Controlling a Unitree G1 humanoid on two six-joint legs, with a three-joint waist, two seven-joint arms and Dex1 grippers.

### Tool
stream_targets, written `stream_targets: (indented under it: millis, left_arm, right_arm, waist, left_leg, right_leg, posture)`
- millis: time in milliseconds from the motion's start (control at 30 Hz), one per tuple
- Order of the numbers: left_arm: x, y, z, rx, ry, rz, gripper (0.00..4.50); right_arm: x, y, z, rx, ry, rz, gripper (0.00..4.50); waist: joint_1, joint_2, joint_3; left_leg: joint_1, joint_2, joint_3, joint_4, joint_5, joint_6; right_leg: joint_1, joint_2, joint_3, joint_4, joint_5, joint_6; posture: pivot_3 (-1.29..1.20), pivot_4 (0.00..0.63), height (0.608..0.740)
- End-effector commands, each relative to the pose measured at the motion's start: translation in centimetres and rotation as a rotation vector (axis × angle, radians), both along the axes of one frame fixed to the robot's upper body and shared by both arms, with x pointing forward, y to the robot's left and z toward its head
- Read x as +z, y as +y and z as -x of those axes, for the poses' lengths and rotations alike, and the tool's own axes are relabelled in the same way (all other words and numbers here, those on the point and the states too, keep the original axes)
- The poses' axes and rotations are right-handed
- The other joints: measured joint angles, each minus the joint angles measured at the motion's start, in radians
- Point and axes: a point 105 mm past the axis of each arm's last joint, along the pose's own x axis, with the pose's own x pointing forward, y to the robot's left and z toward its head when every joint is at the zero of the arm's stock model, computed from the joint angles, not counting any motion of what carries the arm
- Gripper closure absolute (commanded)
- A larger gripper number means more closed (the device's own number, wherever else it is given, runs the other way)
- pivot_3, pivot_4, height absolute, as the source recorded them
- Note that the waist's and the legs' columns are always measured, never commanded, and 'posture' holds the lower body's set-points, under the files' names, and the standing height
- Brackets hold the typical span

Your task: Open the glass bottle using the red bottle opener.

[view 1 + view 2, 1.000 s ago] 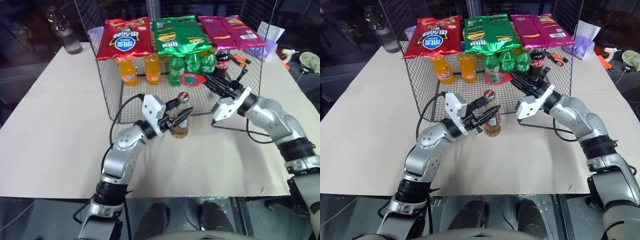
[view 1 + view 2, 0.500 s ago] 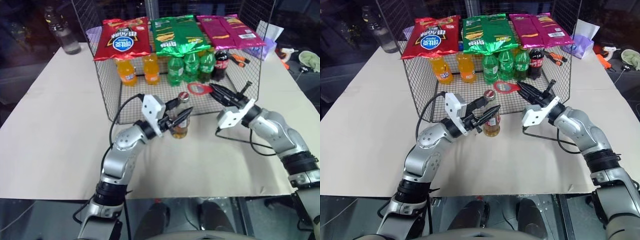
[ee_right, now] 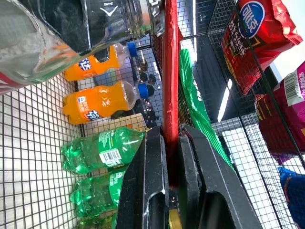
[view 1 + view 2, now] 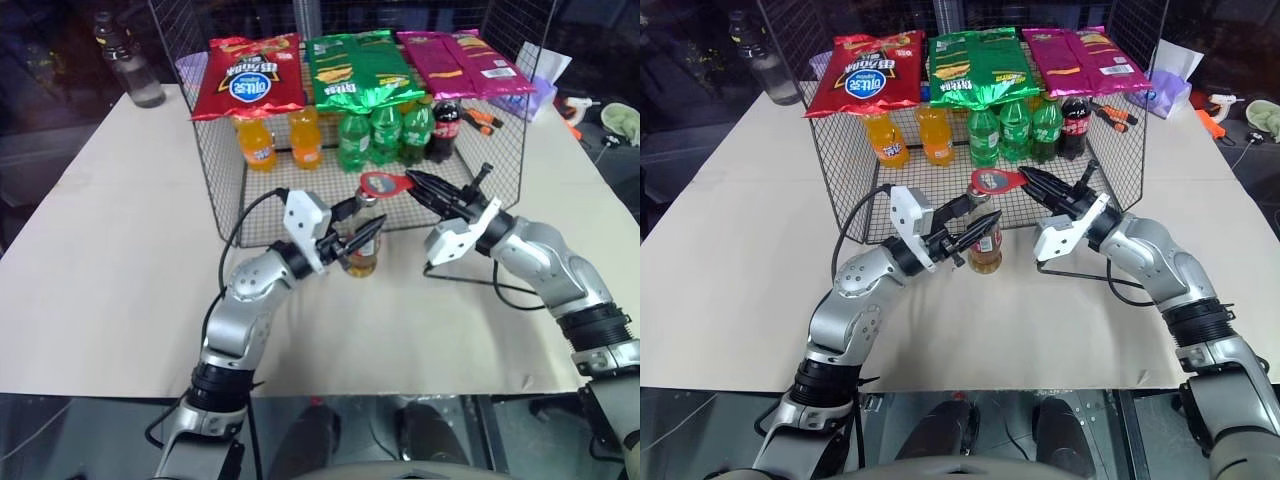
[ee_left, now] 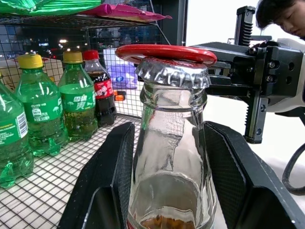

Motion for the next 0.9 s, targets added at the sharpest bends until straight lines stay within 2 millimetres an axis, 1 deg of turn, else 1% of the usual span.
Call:
stream_targets:
  millis: [33, 167, 300, 367, 433, 600, 900]
  left_arm:
    - [-0.9, -0.1, 0.1, -0.004, 0.031, -0.021, 2.23]
    - [-0.9, -0.1, 0.1, -0.006, 0.032, -0.020, 2.23]
    - [-0.9, -0.2, 0.1, -0.008, 0.033, -0.021, 2.23]
    - [-0.9, -0.2, 0.1, -0.009, 0.033, -0.020, 2.23]
    - [-0.9, -0.2, 0.1, -0.008, 0.033, -0.020, 2.23]
    - [-1.0, -0.1, 0.1, -0.005, 0.036, -0.019, 2.23]
    - [-1.2, -0.1, 0.2, -0.006, 0.040, -0.023, 2.23]
  right_arm:
    - [-0.4, -1.2, -0.4, -0.047, 0.015, -0.006, 4.50]
    - [-0.1, -2.1, -0.8, -0.082, 0.012, -0.036, 4.50]
    - [-0.2, -2.8, -1.2, -0.113, 0.012, -0.032, 4.50]
    - [-0.3, -2.7, -1.1, -0.106, 0.008, -0.023, 4.50]
    - [-0.1, -2.1, -0.6, -0.078, 0.001, -0.031, 4.50]
    - [0.6, -1.6, 0.0, -0.043, -0.028, -0.063, 4.50]
    - [2.3, -1.6, 0.8, -0.020, -0.102, -0.137, 4.50]
  waist:
    - [0.000, 0.000, 0.000]
    - [0.000, 0.000, 0.000]
    - [-0.001, 0.000, 0.000]
    - [-0.001, 0.000, 0.000]
    - [0.000, 0.000, 0.000]
    - [0.000, 0.000, 0.000]
    - [0.000, 0.000, 0.000]
  left_leg:
    - [0.000, 0.000, 0.000, 0.000, 0.000, 0.000]
    - [0.000, 0.000, 0.000, 0.000, 0.000, 0.000]
    - [0.000, 0.000, 0.000, 0.000, 0.000, 0.000]
    - [0.000, 0.000, 0.000, 0.000, 0.000, 0.000]
    - [0.000, 0.000, 0.000, 0.000, 0.000, 0.000]
    - [0.000, 0.000, 0.000, 0.000, 0.000, 0.000]
    - [0.000, 0.000, 0.000, 0.000, 0.000, 0.000]
  right_leg:
    - [0.000, 0.000, 0.000, 0.000, 0.000, 0.000]
    - [0.000, 0.000, 0.000, 0.000, 0.000, 0.000]
    - [0.000, 0.000, 0.000, 0.000, 0.000, 0.000]
    - [0.000, 0.000, 0.000, 0.000, 0.000, 0.000]
    - [0.000, 0.000, 0.000, 0.000, 0.000, 0.000]
    - [0.000, 0.000, 0.000, 0.000, 0.000, 0.000]
    - [0.000, 0.000, 0.000, 0.000, 0.000, 0.000]
  posture:
    - [0.00, 0.150, 0.740]
    - [0.00, 0.150, 0.740]
    - [0.00, 0.150, 0.740]
    - [0.00, 0.150, 0.740]
    - [0.00, 0.150, 0.740]
    - [0.00, 0.150, 0.740]
    - [0.00, 0.150, 0.740]
